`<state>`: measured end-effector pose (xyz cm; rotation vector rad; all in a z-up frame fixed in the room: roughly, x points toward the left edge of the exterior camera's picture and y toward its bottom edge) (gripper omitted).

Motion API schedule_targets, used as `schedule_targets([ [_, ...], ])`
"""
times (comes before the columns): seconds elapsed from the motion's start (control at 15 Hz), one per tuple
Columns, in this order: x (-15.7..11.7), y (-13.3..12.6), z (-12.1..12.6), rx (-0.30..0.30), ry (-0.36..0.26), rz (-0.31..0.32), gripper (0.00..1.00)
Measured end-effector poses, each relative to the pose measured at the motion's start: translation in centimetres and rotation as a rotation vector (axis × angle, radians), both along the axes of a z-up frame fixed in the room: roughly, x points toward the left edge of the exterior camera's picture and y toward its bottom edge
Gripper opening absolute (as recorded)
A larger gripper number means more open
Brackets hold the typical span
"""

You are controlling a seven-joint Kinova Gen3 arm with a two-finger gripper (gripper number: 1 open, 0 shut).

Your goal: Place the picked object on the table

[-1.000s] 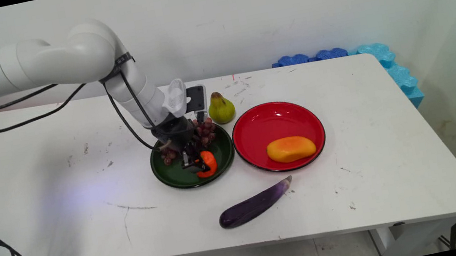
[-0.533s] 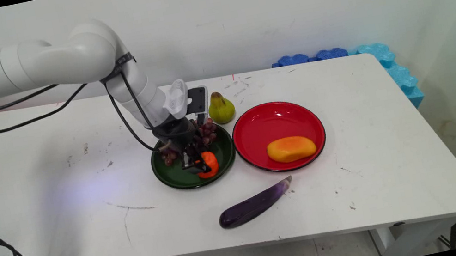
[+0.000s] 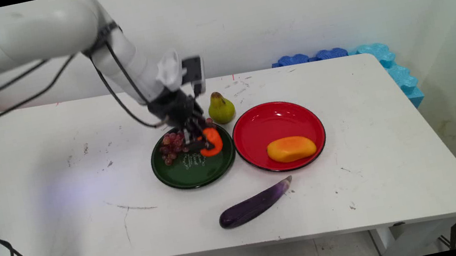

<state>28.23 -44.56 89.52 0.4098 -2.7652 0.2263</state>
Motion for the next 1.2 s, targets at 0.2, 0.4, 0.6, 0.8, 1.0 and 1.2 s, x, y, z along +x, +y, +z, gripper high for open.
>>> schedule_targets([
  [0.2,-0.8,0.1,3.0,-0.019,0.033,0.026,0.0],
  [0.4,-2.1,0.6,5.1,-0.022,0.067,0.062,0.0],
  [0.6,-3.4,1.2,5.4,-0.014,0.081,0.09,0.0],
  [0.8,-4.4,1.9,4.8,-0.002,0.084,0.107,0.0],
  [1.0,-5.4,2.9,3.3,0.017,0.077,0.12,0.0],
  [1.2,-6.3,4.6,1.0,0.046,0.059,0.129,0.0],
])
